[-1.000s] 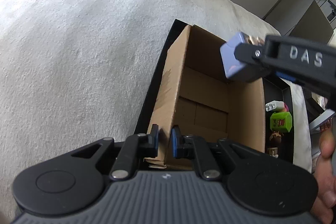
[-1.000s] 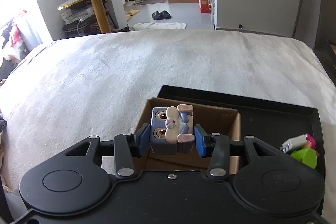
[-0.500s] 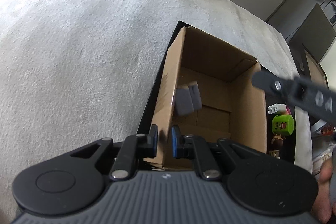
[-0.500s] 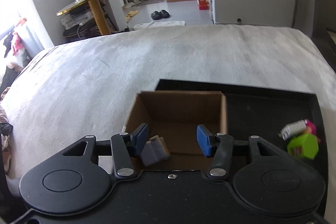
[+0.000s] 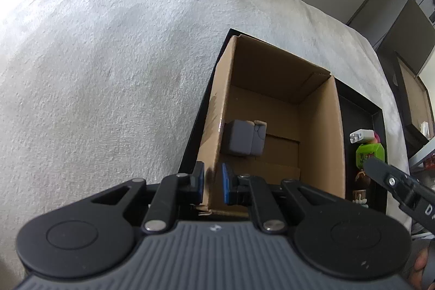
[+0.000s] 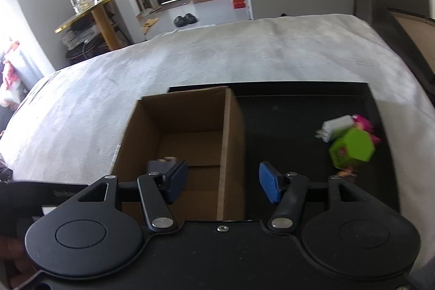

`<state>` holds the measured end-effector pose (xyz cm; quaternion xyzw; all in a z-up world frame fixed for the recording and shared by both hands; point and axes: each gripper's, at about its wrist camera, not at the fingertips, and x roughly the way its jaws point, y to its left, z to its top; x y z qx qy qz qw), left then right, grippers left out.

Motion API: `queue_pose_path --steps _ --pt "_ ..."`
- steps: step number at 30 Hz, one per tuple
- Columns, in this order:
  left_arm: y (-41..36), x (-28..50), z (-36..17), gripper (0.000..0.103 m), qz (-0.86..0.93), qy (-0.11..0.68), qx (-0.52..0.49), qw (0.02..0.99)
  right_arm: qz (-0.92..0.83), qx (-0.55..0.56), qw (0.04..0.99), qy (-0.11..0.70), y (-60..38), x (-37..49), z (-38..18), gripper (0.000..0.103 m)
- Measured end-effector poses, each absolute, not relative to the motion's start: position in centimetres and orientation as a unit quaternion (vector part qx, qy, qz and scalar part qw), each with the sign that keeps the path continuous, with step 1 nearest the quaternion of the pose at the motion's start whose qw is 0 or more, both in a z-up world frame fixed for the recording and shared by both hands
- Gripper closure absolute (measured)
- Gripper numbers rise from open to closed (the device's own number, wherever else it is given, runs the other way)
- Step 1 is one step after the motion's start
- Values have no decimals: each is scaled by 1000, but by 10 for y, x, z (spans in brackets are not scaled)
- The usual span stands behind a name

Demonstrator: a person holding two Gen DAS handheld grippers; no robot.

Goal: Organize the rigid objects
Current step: 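Open the right tool to drop the cube figure into the box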

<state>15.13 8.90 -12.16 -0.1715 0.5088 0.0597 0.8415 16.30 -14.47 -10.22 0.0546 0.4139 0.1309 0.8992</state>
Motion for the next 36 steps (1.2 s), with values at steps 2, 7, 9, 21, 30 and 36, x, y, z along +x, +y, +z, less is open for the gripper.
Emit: queue_pose_path --steps 2,7,9,21,30,36 --pt "88 150 -119 92 61 505 -170 844 122 59 901 413 -156 159 -104 42" --pt "84 142 -111 92 69 491 -160 854 98 73 903 412 -187 151 -114 40" --pt "80 140 -106 91 71 485 -153 858 92 81 902 415 -198 150 -120 40" --pt "54 140 -96 51 82 489 -90 864 65 108 903 410 -252 143 -147 40" --pt "28 138 -84 36 102 480 -33 871 42 108 902 416 -275 144 -170 40" --pt "18 140 -81 35 112 485 -12 867 44 103 895 433 -275 152 -185 41"
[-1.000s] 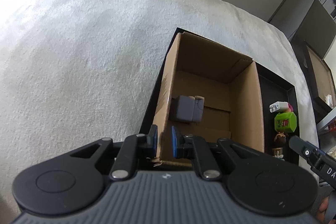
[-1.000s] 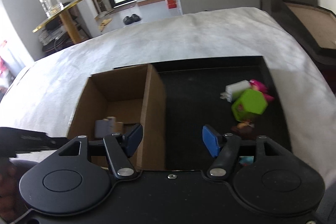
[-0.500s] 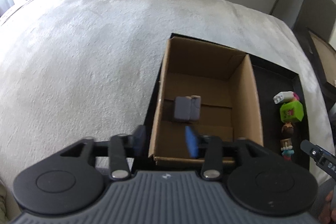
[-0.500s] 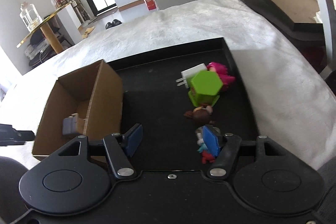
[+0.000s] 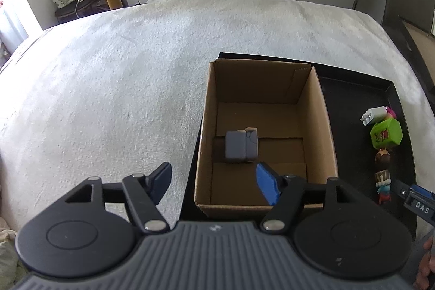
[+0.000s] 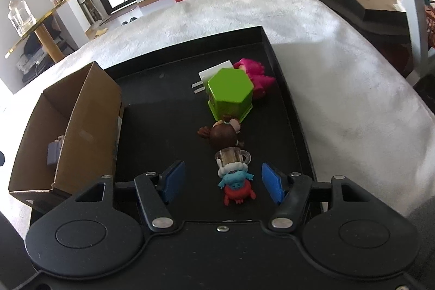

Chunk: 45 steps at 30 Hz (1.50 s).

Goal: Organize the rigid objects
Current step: 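Open the right tool to drop the cube figure into the box, then move the right tool to the blue-red mug figure and grasp it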

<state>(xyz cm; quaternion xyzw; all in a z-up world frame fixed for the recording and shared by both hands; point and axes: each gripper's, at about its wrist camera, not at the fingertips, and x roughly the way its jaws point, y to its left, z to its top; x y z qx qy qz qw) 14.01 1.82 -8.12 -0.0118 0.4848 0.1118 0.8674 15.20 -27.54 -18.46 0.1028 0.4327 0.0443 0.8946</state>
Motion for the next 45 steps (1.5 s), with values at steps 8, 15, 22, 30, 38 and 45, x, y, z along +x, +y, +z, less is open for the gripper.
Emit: queue_pose_path --steps 8,15,22,30,38,45 --pt "6 144 -81 35 120 490 14 863 44 84 885 457 -272 166 -198 41" --pt "-2 148 -81 34 132 487 27 863 48 69 888 451 -269 178 -202 41" --pt "-10 146 -77 34 139 483 43 863 68 64 860 501 -266 190 -219 40" --pt "-10 139 -71 34 144 475 44 867 70 21 862 502 -257 180 -221 65" --pt "-7 129 -65 34 145 469 41 870 83 23 871 483 -258 169 -204 71" --pt "-3 118 -58 34 135 447 21 884 89 12 885 457 -255 159 -190 71"
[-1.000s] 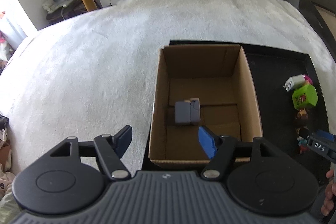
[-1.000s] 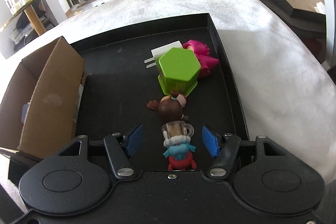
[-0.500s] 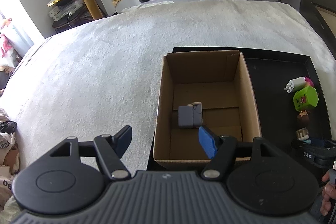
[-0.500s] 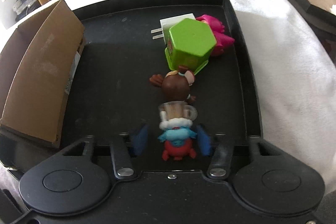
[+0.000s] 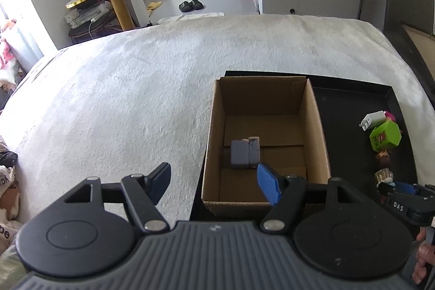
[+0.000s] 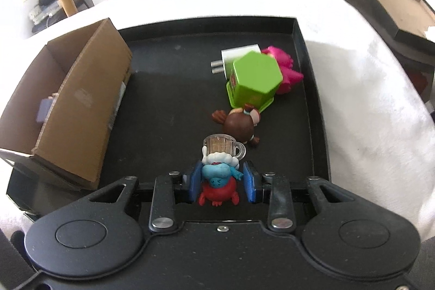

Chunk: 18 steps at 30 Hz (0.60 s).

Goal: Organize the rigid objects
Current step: 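Move the right tool to the blue-red mug figure and grasp it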

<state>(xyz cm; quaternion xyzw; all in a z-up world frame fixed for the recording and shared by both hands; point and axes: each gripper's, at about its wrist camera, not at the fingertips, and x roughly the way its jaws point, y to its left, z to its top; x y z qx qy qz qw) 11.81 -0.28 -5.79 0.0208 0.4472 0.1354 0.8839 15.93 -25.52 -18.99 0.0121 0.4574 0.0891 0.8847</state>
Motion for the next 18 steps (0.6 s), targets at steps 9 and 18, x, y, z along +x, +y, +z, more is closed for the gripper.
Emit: queue_pose_path --steps 9,18 --pt "15 112 -63 34 120 444 -10 888 82 11 898 433 -254 146 -170 71" --pt "26 114 -70 34 109 445 -33 888 86 9 902 423 -243 143 -155 71"
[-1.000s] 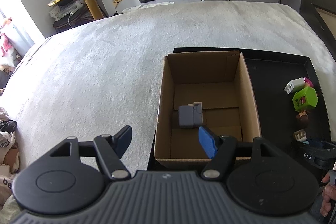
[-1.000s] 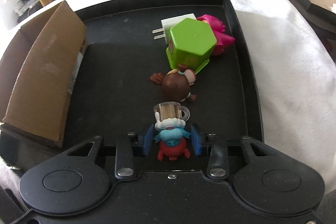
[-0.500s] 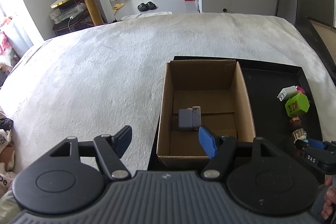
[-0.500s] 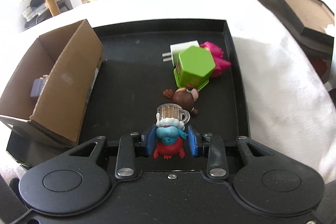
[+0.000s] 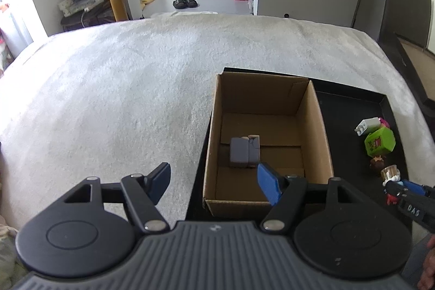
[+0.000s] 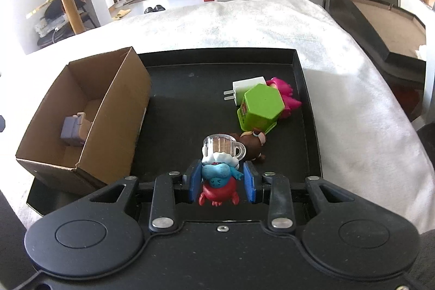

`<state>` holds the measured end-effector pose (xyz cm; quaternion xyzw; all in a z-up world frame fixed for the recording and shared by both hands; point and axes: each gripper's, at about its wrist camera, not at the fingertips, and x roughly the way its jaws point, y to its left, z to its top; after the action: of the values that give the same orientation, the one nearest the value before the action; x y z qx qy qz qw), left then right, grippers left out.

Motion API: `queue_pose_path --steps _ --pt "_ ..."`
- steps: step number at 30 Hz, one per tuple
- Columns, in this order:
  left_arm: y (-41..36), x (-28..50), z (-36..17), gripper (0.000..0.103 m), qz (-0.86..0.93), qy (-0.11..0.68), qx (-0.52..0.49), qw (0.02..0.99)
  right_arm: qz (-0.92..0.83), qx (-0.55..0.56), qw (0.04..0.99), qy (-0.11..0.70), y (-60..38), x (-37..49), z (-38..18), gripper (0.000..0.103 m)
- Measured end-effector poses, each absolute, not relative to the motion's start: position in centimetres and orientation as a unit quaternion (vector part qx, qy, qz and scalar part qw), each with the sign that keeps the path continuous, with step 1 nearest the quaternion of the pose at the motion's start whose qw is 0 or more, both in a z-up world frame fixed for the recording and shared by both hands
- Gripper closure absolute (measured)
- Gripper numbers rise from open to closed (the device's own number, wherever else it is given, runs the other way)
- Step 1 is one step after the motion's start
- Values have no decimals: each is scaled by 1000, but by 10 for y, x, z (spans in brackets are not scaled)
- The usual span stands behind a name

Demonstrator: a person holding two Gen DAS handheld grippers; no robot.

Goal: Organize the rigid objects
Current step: 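Move the right tool to the blue-red mug figure and grasp it, then carry the mug figure with the right tool over the box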

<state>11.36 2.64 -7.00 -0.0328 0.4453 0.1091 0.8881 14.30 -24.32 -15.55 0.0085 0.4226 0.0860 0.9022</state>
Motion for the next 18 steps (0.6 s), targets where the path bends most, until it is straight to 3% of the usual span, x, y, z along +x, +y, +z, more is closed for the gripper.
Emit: queue_pose_path --steps 18 --pt "46 112 -75 34 86 446 -84 887 109 -33 919 377 -193 149 -106 71"
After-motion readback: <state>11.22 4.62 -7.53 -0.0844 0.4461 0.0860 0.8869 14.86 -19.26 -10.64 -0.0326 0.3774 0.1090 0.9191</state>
